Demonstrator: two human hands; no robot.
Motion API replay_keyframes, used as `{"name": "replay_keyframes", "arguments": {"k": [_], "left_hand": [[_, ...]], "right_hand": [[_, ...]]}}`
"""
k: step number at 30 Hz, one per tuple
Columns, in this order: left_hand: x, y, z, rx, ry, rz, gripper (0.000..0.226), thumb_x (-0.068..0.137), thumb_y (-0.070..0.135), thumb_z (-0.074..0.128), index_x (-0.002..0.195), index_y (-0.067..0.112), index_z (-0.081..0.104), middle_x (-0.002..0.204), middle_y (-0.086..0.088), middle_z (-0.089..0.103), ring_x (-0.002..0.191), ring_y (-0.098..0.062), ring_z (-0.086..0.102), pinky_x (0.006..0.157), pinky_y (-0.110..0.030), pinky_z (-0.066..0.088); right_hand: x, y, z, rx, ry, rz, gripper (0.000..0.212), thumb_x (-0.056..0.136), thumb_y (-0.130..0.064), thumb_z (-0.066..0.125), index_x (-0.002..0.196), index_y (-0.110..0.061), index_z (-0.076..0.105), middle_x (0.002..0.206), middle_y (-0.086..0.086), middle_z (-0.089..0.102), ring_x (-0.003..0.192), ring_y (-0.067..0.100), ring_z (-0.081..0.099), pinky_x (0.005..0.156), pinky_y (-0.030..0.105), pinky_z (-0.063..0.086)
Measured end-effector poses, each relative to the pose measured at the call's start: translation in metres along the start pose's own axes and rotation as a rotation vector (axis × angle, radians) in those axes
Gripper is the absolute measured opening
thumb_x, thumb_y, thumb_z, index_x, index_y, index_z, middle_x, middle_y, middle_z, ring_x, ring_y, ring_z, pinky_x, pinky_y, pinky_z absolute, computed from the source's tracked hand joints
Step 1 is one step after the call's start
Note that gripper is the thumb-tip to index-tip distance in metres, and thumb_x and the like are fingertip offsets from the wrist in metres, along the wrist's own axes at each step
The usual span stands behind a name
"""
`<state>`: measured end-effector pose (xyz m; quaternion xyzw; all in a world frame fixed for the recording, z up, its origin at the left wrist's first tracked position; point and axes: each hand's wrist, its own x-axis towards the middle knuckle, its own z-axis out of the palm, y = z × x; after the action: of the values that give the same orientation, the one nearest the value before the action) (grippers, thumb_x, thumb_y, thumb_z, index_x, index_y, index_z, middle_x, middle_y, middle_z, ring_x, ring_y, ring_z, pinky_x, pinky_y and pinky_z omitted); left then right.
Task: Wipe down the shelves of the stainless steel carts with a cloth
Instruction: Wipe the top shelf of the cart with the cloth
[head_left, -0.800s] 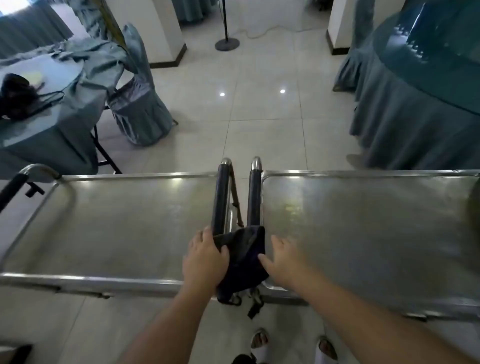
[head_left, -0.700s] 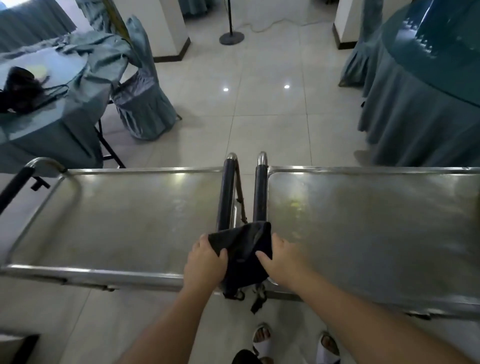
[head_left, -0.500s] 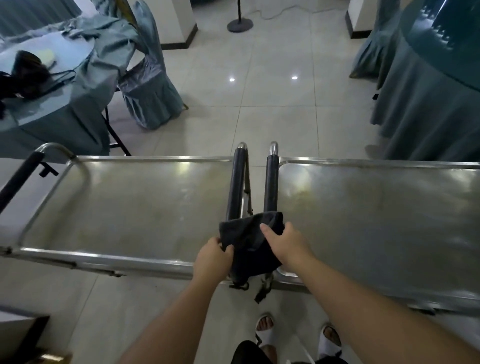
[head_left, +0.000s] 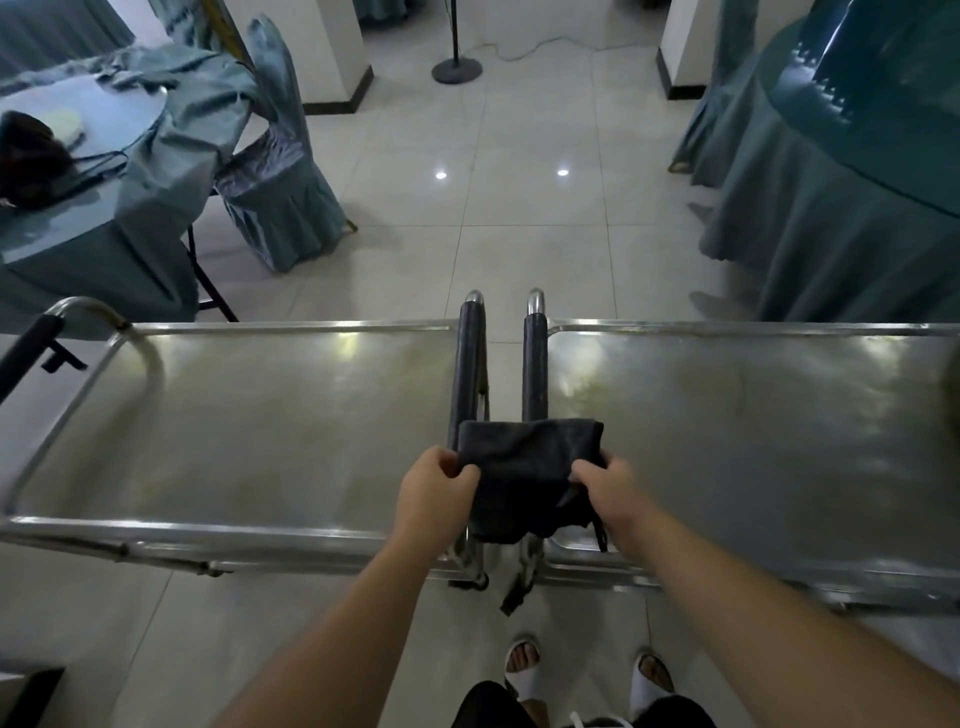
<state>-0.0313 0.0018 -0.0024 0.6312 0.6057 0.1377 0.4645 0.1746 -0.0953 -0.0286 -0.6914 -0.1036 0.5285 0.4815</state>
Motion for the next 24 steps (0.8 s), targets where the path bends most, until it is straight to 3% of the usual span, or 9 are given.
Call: {"name": "replay_keyframes", "arguments": {"k": [3, 7, 10, 12, 18, 21, 24], "left_hand": [[0.002, 0.021, 0.010, -0.020, -0.080, 0.080, 0.006, 0.095, 0.033, 0.068, 0.100, 0.030, 0.065, 0.093, 0.003, 0.071, 0.087, -0.016, 0.069, 0.078, -0.037, 0.062], [0.003, 0.053, 0.035, 0.005, -0.131, 0.166, 0.006, 0.091, 0.036, 0.067, 0.096, 0.035, 0.064, 0.089, 0.008, 0.070, 0.084, -0.012, 0.069, 0.074, -0.035, 0.060], [0.004, 0.073, 0.053, 0.042, -0.181, 0.215, 0.008, 0.091, 0.039, 0.069, 0.097, 0.038, 0.065, 0.090, 0.012, 0.071, 0.084, -0.004, 0.068, 0.067, -0.023, 0.052], [0.005, 0.084, 0.064, 0.060, -0.235, 0.223, 0.009, 0.093, 0.038, 0.070, 0.101, 0.039, 0.065, 0.095, 0.012, 0.071, 0.090, -0.005, 0.069, 0.071, -0.023, 0.055], [0.014, 0.105, 0.090, 0.235, -0.218, 0.174, 0.006, 0.097, 0.032, 0.068, 0.102, 0.029, 0.066, 0.092, 0.003, 0.073, 0.086, -0.017, 0.072, 0.081, -0.044, 0.064], [0.019, 0.108, 0.095, 0.303, -0.181, 0.147, 0.008, 0.100, 0.030, 0.065, 0.107, 0.028, 0.066, 0.094, 0.005, 0.073, 0.085, -0.015, 0.072, 0.079, -0.043, 0.065], [0.028, 0.108, 0.093, 0.414, -0.117, 0.167, 0.012, 0.101, 0.032, 0.063, 0.111, 0.026, 0.067, 0.093, 0.007, 0.071, 0.083, -0.012, 0.071, 0.078, -0.039, 0.064]], "right_hand": [[-0.013, -0.005, -0.027, 0.243, -0.036, 0.016, 0.038, 0.066, -0.015, 0.063, 0.103, -0.008, 0.065, 0.071, 0.008, 0.068, 0.060, 0.025, 0.069, 0.055, 0.039, 0.054], [-0.022, -0.011, -0.062, 0.313, -0.078, 0.055, 0.040, 0.081, -0.022, 0.084, 0.116, -0.006, 0.072, 0.106, 0.018, 0.078, 0.091, 0.037, 0.077, 0.069, 0.042, 0.062], [-0.024, -0.016, -0.087, 0.278, -0.085, 0.128, 0.041, 0.089, -0.018, 0.079, 0.125, -0.001, 0.067, 0.110, 0.022, 0.076, 0.097, 0.040, 0.076, 0.073, 0.044, 0.063], [-0.023, -0.020, -0.100, 0.314, -0.041, 0.131, 0.033, 0.096, -0.013, 0.071, 0.128, -0.005, 0.064, 0.108, 0.021, 0.077, 0.096, 0.041, 0.075, 0.077, 0.049, 0.064], [-0.007, -0.038, -0.137, 0.373, 0.006, 0.072, 0.017, 0.105, -0.012, 0.058, 0.120, -0.009, 0.065, 0.097, 0.011, 0.080, 0.086, 0.032, 0.077, 0.065, 0.041, 0.063], [0.010, -0.045, -0.145, 0.358, 0.001, 0.022, 0.012, 0.106, -0.013, 0.058, 0.114, -0.012, 0.066, 0.094, 0.005, 0.080, 0.083, 0.025, 0.078, 0.062, 0.037, 0.063], [0.028, -0.047, -0.145, 0.239, 0.014, -0.045, 0.013, 0.105, -0.017, 0.060, 0.105, -0.029, 0.067, 0.103, 0.000, 0.078, 0.089, 0.024, 0.076, 0.071, 0.040, 0.062]]}}
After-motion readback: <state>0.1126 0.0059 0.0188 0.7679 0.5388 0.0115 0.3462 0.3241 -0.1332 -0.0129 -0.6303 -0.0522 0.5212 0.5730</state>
